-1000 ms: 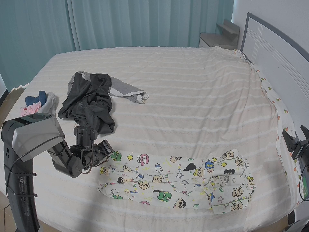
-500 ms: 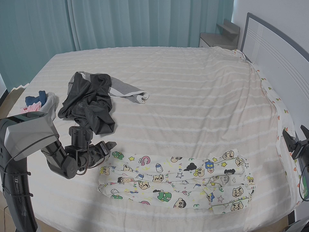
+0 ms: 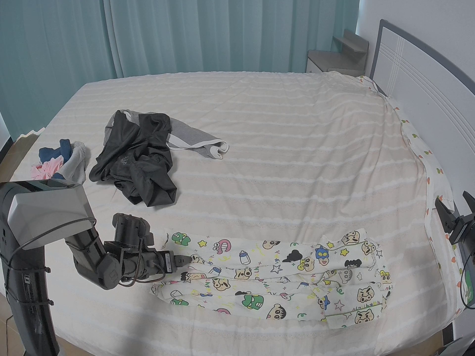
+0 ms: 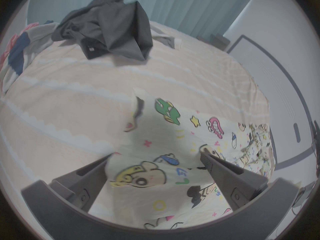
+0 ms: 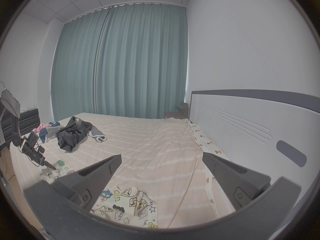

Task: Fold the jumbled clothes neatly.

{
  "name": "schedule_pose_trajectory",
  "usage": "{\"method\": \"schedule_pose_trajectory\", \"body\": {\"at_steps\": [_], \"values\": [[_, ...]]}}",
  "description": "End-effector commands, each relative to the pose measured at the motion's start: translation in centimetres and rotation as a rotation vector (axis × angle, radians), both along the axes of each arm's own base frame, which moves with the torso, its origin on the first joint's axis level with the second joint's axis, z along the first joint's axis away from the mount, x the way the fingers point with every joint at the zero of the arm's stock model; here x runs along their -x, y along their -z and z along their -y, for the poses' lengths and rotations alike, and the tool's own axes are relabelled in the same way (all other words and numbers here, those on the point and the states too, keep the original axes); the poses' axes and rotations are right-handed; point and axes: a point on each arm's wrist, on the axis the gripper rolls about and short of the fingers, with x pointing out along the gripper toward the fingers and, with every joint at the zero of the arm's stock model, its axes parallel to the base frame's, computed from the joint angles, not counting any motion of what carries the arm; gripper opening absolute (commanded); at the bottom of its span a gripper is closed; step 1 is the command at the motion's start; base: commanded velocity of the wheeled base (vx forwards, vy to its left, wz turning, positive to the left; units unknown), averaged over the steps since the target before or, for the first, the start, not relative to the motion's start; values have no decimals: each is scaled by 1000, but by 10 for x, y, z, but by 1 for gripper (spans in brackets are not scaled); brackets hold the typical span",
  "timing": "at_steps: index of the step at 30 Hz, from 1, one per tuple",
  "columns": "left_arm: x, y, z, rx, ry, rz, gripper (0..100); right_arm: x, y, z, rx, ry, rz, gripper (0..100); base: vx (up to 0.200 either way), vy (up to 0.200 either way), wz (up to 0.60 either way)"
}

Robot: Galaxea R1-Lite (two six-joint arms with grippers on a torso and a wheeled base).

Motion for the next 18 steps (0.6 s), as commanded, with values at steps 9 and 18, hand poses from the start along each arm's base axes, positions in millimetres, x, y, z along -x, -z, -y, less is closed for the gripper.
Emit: {"method": "schedule_pose_trajectory", "body": {"at_steps": [9, 18], "values": [[-3, 18, 23, -31, 66, -61, 100, 2, 4, 0, -2, 0, -16, 100, 0, 0, 0], [-1, 19, 22, -32, 63, -68, 0, 2, 4, 0, -4, 0, -16, 100, 0, 0, 0]]}}
